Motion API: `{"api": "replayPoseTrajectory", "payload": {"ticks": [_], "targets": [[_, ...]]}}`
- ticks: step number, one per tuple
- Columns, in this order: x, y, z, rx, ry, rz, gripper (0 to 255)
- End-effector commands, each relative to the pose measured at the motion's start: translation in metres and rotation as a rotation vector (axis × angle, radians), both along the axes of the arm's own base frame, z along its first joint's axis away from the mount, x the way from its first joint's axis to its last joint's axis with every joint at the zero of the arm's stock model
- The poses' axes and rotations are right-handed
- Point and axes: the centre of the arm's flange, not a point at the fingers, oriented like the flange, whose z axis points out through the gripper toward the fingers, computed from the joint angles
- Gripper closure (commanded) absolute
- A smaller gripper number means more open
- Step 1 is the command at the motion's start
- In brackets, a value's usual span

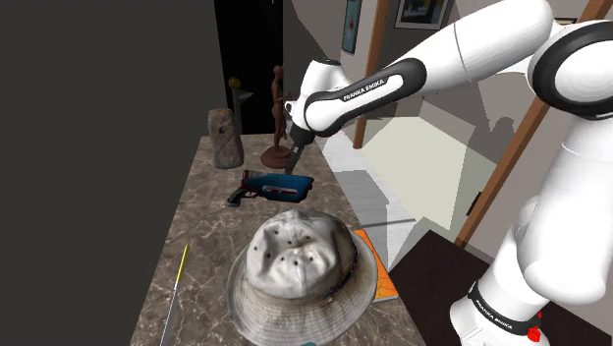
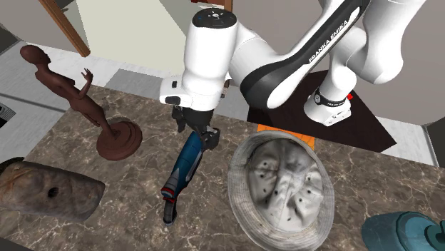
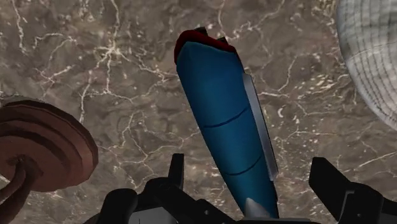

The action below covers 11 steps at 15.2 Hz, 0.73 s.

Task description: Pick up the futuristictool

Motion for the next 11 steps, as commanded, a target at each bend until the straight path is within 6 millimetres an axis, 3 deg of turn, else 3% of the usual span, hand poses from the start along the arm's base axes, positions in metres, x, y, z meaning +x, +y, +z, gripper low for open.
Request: {"api": "replayPoseTrajectory", "payload": {"ticks": [1,7,11], "targets": [[0.02,0.018,-0.009,0.003,-0.017,0.052,0],[0.057,0.067,-0.037,0.009,-0.059,0.195,0],[0.057,0.067,-0.059,0.009,-0.059,0.195,0]]}}
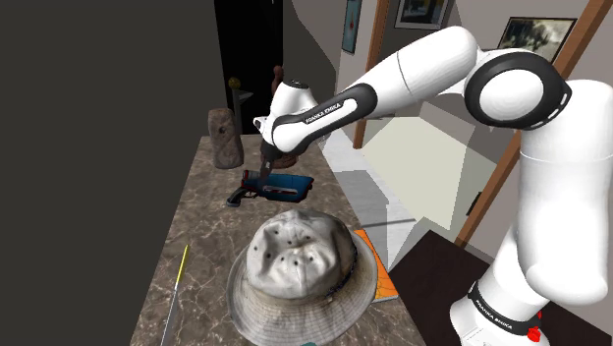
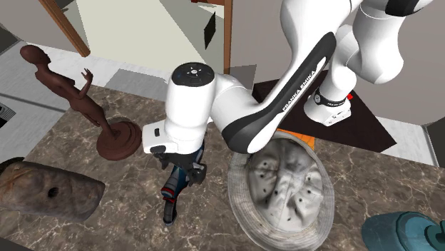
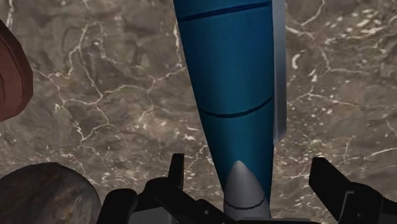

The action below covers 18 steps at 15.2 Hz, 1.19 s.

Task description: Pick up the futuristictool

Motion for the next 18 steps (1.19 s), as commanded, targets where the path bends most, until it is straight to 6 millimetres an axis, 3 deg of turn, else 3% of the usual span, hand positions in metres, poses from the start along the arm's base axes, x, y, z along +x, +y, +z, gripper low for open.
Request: {"api": "replayPoseTrajectory", "payload": {"ticks": [1,5,6,15,18], "targets": [[0.001,0.001,-0.011,0.0,-0.001,0.001,0],[0.001,0.001,-0.024,0.0,-0.001,0.001,0],[0.0,0.001,-0.024,0.0,-0.001,0.001,255],[0.001,0.001,-0.024,0.0,-0.001,0.001,255],[0.0,0.001,-0.009,0.0,-0.001,0.001,255]]}}
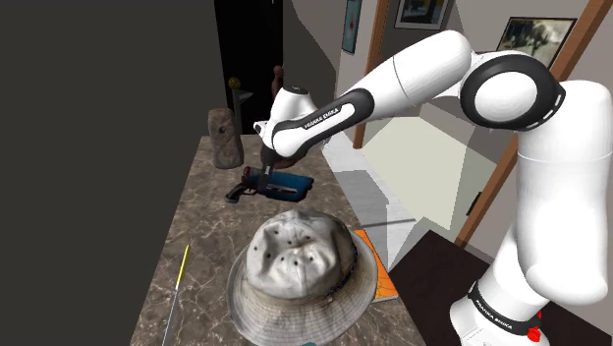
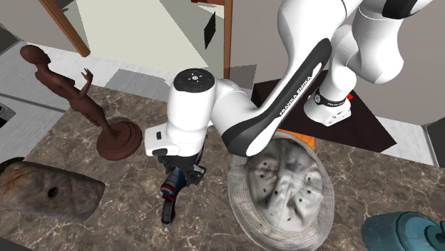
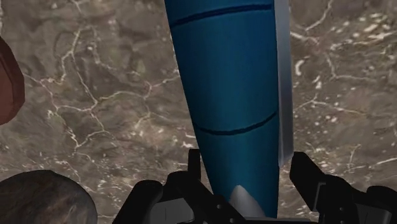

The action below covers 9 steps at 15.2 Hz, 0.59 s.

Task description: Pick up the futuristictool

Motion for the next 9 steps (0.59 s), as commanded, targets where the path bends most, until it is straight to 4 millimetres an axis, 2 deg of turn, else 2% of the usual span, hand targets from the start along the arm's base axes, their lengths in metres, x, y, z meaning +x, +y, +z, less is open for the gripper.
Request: {"api": "replayPoseTrajectory", "payload": {"ticks": [1,9], "targets": [[0.0,0.001,0.01,0.0,-0.001,0.0,255],[0.0,0.001,0.053,0.0,-0.001,0.0,255]]}}
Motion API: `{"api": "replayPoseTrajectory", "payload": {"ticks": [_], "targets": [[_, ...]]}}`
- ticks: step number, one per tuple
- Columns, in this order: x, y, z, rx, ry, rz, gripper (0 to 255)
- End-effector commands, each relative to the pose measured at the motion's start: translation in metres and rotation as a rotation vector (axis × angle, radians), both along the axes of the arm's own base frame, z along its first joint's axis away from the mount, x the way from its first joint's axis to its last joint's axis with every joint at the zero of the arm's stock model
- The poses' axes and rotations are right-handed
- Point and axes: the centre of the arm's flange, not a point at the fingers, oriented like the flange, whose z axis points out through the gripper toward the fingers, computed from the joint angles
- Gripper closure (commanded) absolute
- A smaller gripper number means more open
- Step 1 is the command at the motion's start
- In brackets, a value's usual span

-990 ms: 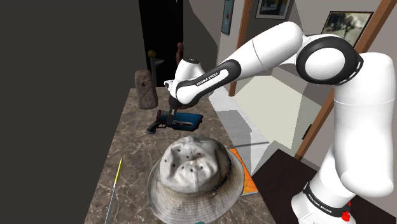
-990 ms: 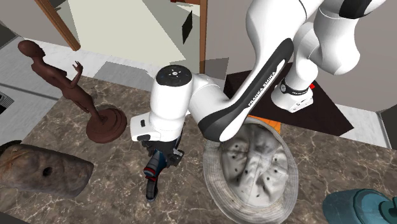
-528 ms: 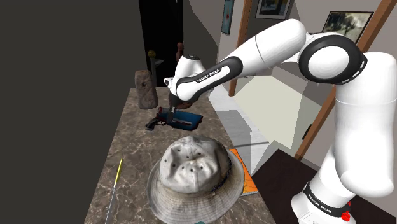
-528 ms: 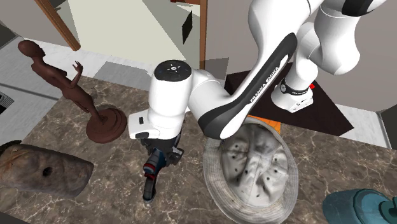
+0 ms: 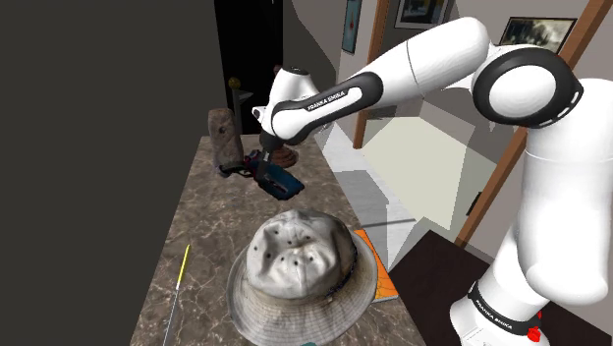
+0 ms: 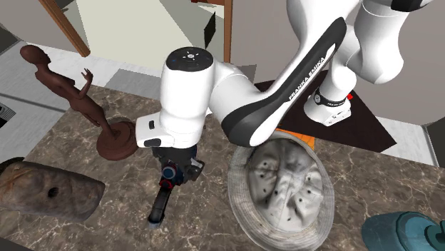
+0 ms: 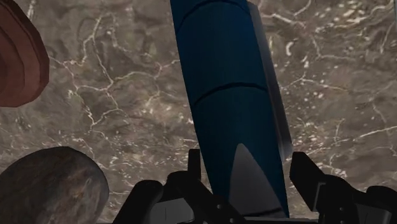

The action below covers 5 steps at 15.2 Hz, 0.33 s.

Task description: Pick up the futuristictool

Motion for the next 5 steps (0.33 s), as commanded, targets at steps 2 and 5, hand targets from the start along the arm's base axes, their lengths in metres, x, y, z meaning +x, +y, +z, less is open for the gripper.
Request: {"api": "replayPoseTrajectory", "payload": {"ticks": [2,5], "targets": [[0.0,0.0,0.017,0.0,-0.001,0.0,255],[0.0,0.0,0.023,0.0,-0.001,0.0,255]]}}
